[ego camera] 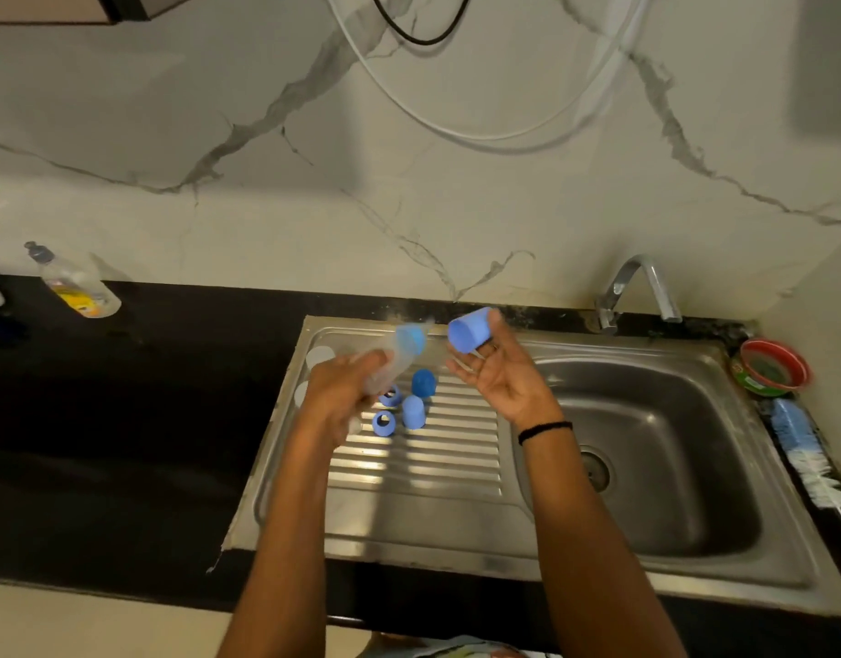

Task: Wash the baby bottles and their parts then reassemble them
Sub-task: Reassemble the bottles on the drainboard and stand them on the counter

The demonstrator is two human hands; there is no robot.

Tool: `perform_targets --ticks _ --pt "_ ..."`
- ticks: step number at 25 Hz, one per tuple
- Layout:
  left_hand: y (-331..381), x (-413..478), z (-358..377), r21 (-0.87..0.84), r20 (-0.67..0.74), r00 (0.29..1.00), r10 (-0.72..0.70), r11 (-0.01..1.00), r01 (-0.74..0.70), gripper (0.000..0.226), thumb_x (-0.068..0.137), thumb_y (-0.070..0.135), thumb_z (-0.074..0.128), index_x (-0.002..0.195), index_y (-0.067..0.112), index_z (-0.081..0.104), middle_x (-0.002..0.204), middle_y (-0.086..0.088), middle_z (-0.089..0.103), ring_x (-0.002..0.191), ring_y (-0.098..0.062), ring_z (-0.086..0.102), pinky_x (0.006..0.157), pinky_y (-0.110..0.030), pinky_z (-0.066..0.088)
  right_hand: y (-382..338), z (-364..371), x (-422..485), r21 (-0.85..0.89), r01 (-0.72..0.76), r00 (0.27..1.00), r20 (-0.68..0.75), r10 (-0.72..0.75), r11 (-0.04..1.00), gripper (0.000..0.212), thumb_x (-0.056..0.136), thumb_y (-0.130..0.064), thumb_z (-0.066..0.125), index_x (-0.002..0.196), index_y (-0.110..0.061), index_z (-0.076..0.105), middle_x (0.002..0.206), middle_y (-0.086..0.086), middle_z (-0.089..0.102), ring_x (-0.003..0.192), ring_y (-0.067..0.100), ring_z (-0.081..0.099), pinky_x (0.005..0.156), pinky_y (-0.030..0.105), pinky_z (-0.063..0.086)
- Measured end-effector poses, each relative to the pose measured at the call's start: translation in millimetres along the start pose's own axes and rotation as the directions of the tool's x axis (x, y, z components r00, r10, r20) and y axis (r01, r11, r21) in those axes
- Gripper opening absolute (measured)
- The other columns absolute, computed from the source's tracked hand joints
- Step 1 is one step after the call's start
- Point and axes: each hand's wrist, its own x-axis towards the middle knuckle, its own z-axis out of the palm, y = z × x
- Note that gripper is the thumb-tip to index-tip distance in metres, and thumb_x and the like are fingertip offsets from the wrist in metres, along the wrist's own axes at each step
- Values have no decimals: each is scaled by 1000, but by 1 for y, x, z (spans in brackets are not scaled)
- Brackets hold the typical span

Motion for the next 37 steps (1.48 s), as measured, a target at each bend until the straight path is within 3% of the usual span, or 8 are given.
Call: perform_targets --ticks 3,5,9,14,19,20,24,37 --pt "-7 0 -5 74 -121 988 94 994 -85 44 80 32 82 115 10 68 108 -8 71 89 -19 66 75 -34 53 12 2 5 -160 -13 991 -136 -9 987 35 82 -40 76 103 -12 73 102 4 75 96 22 70 78 32 57" --pt "3 1 -10 -10 -51 995 81 997 -82 41 79 32 83 112 12 69 100 -9 73 80 -17 65 68 -31 54 4 1 5 -35 38 999 -6 -38 999 42 84 -39 75 115 -12 68 111 8 73 105 23 69 78 31 56" --pt "11 5 -13 359 -343 869 358 904 -231 68 70 35 88 127 15 58 117 -3 64 103 -23 66 89 -44 59 -4 8 13 -282 131 970 -160 -181 950 20 81 -36 79 92 -21 74 95 5 75 90 16 69 77 32 54" --pt "21 -3 -1 273 -333 806 490 868 -415 69 65 50 90 121 21 61 112 3 66 101 -17 66 86 -39 60 -19 18 2 -87 109 991 -73 -115 990 17 86 -35 74 97 -22 73 95 -4 73 92 11 66 78 26 51" --pt "22 0 1 -420 -183 950 252 854 -307 61 70 41 87 122 17 66 115 -6 70 107 -23 70 87 -42 60 -38 12 -1 441 -21 990 134 -42 897 38 88 -41 65 117 -17 63 124 11 66 117 25 62 103 44 46" --pt "23 0 2 -366 -194 944 267 873 -322 52 71 40 87 114 17 70 109 -5 73 103 -23 71 88 -44 60 -39 12 -2 460 -11 988 140 -60 888 35 89 -40 65 116 -17 64 124 10 67 118 24 62 103 44 46" --pt "14 1 15 -113 -240 918 315 931 -348 23 74 27 88 92 24 75 89 5 77 98 -21 73 82 -35 60 -27 21 4 4 168 960 -229 -163 986 22 85 -30 76 103 -19 74 102 0 75 94 11 69 85 32 53" --pt "5 3 27 -33 -309 824 475 860 -509 33 75 24 89 104 29 74 96 11 76 100 -14 71 94 -45 58 -11 35 17 -122 322 903 -258 -343 939 13 83 -22 79 95 -26 74 92 -9 74 88 7 68 78 23 54"
